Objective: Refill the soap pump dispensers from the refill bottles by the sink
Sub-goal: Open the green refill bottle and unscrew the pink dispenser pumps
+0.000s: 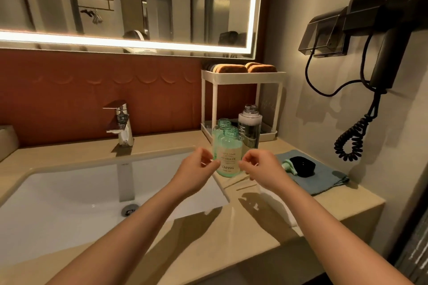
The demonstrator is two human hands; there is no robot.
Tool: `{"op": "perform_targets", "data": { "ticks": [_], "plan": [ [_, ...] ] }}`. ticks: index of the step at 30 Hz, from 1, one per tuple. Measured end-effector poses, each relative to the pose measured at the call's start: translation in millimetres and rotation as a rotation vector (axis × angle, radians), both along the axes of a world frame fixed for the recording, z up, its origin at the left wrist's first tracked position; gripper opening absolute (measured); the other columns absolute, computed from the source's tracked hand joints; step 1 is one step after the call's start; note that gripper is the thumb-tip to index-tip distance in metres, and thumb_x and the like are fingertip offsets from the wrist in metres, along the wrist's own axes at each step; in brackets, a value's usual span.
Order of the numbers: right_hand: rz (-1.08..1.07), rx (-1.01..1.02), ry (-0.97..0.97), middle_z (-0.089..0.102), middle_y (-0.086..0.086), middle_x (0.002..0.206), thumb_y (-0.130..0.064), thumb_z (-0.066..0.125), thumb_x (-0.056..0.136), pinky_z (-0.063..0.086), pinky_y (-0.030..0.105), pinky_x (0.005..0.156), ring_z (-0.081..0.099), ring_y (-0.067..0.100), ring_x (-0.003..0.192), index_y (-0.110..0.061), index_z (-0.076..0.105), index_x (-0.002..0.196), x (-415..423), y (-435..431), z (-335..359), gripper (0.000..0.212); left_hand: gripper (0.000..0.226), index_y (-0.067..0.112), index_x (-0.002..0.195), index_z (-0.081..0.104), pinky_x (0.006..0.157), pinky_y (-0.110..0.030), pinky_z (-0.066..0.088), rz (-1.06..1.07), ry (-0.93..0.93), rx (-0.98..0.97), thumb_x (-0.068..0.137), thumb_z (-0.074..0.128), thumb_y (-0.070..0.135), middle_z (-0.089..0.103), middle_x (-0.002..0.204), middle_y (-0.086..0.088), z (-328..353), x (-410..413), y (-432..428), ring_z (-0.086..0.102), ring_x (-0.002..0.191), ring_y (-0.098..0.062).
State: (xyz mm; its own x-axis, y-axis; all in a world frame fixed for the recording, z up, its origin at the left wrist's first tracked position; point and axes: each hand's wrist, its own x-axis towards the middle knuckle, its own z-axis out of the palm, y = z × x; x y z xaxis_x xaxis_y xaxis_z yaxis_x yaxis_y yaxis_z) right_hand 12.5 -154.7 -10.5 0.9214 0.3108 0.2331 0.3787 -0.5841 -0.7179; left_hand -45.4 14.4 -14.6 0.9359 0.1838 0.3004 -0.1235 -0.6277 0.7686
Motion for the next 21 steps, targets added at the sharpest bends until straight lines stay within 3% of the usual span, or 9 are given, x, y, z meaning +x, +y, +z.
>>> {"op": "perform_targets", "data": {
  "ticks": [4,11,15,21],
  "plan": [
    [0.254,-0.186,0.091,0.063,-0.002,0.085,-0.026,0.059,0.09,0.049,0.023,0.062,0.06,0.01,0.072,-0.021,0.059,0.09,-33,24,14,0.005,0.017,0.018,0.1,0.055,0.084,-0.035,0.052,-0.117,0.082,0.063,0.094,0.049,0.032,0.061,0.098,-0.001,4,-49,27,0.06,0.09,-0.016],
    [0.514,-0.279,0.141,0.065,-0.002,0.088,-0.026,0.056,0.092,0.051,0.025,0.067,0.061,0.008,0.073,-0.02,0.06,0.1,-91,98,5,0.011,0.02,0.018,0.108,0.054,0.085,-0.034,0.054,-0.039,0.306,0.107,0.096,0.045,0.03,0.063,0.102,-0.002,-4,-142,102,0.064,0.09,-0.015],
    [0.649,-0.269,0.14,0.063,-0.004,0.088,-0.027,0.055,0.092,0.048,0.017,0.064,0.061,0.007,0.076,-0.022,0.058,0.098,-121,152,-8,0.008,0.02,0.016,0.11,0.053,0.068,-0.018,0.048,0.069,0.338,0.102,0.096,0.045,0.028,0.062,0.104,-0.002,1,-195,153,0.063,0.091,-0.014],
    [0.834,-0.262,0.134,0.063,-0.004,0.087,-0.026,0.053,0.093,0.052,0.018,0.067,0.062,0.007,0.075,-0.017,0.059,0.103,-161,231,-14,0.014,0.017,0.016,0.106,0.054,0.058,-0.014,0.041,0.253,0.324,0.053,0.096,0.046,0.026,0.064,0.103,-0.005,2,-265,223,0.063,0.085,-0.012]
  ]
}}
